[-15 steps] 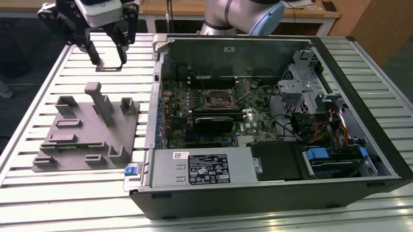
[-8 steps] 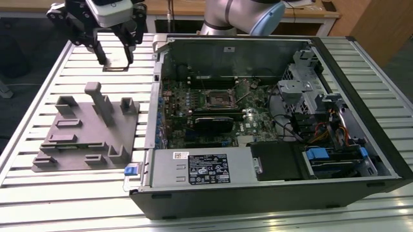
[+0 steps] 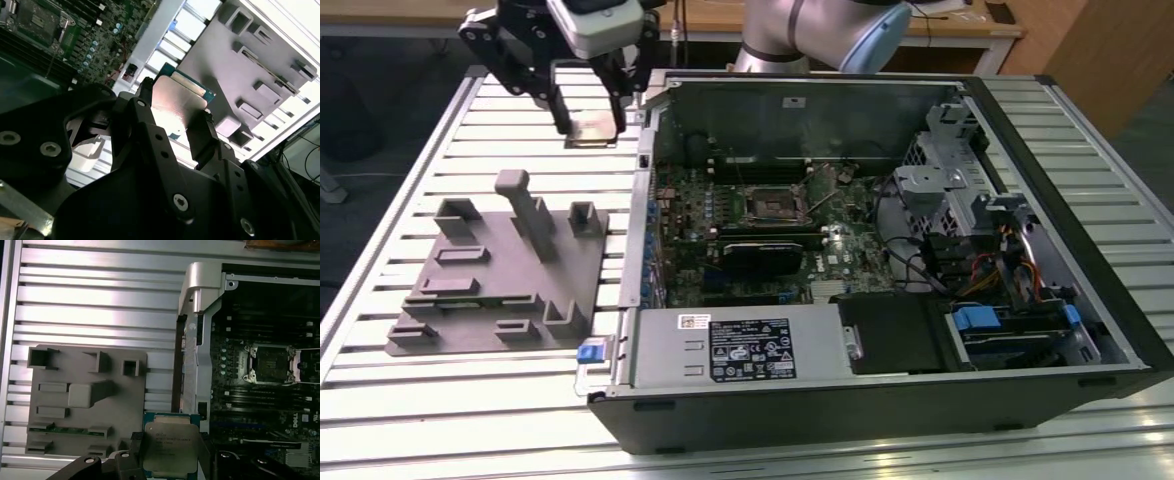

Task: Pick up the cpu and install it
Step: 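Pick up the cpu and move it towards the insertion slot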

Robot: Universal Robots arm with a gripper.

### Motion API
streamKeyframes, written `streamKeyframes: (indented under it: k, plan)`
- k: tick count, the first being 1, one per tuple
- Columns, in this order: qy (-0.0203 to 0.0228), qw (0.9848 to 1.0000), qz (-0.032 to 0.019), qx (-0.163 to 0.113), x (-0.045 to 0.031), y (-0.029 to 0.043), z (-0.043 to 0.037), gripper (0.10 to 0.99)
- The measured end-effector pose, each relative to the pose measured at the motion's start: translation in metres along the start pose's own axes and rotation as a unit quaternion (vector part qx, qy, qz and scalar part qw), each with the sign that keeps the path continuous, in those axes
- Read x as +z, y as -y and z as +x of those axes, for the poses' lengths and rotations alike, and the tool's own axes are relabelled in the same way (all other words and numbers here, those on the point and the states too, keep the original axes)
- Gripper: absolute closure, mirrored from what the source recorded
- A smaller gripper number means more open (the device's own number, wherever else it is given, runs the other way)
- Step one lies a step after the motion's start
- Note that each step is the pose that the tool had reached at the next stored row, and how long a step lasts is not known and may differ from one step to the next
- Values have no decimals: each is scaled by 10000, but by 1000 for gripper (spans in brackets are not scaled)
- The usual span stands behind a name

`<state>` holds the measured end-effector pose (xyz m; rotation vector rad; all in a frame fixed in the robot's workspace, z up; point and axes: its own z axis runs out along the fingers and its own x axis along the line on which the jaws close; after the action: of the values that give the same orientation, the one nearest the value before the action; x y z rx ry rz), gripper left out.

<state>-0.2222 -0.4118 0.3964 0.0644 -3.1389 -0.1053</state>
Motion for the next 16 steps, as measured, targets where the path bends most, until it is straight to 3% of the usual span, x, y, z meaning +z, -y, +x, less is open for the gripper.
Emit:
streamKeyframes:
  k: [9, 10, 16]
  plan:
    - [0, 10000, 0, 0, 9, 11, -294, 561]
    - [0, 10000, 0, 0, 11, 15, -378, 561]
    - [0, 10000, 0, 0, 13, 19, -490, 561]
